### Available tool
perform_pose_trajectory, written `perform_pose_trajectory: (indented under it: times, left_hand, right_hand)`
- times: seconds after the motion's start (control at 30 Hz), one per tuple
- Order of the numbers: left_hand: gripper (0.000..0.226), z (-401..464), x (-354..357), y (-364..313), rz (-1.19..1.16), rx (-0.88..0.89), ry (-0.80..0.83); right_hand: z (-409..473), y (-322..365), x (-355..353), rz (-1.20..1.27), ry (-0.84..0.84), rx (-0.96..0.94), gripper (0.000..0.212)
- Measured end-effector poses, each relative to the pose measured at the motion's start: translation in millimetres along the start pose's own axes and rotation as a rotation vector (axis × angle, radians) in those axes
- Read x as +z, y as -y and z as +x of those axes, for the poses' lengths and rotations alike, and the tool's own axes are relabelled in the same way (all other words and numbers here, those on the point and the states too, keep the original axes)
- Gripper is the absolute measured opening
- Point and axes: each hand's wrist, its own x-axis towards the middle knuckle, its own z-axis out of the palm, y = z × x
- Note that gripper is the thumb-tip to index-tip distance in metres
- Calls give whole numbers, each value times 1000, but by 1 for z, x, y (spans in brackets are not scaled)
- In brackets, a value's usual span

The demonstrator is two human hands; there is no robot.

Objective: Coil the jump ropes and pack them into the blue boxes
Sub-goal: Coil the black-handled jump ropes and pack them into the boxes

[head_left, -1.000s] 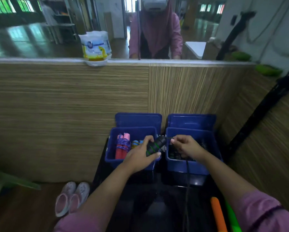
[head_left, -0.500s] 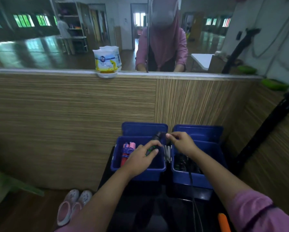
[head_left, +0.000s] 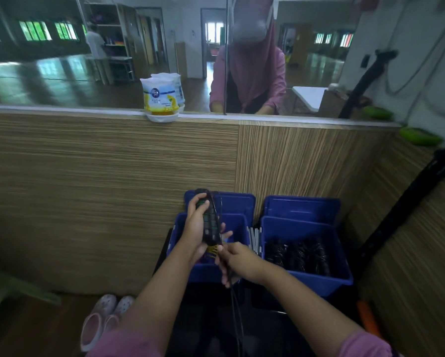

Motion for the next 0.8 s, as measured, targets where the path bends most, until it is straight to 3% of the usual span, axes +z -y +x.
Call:
perform_pose_trajectory:
  times: [0.1,0.17,0.3,0.37,0.47,0.6,0.7,0.8]
  left_hand:
    - [16,0,0,9,-153,-78,-12]
    - [17,1,-1,15,-189,-87,-106]
    - [32,17,-39,19,-23,3,-407]
    - [34,21,-62,20,153,67,-446]
    - [20,22,-78,23,469,219,-374]
    - [29,26,-97,20,846,249,-268]
    - [34,20,-109,17,1041,226,-139]
    - [56,7,-105,25,1309,358,205]
  right_hand:
    - [-3,-3,-4,-3,53,19,36]
    - [-6,-1,-6,6,84,22,33]
    - [-21,-11,-19,-120,136,28,34]
    - [-27,-17,-31,-152,113,32,34]
    - [-32,-11,-48,-236,183,26,34]
    - [-38,-9,-71,-330,286,86,39]
    - [-48,-6,-88,-430,161,29,40]
    - [-51,8,-100,-655,-83,-188,34]
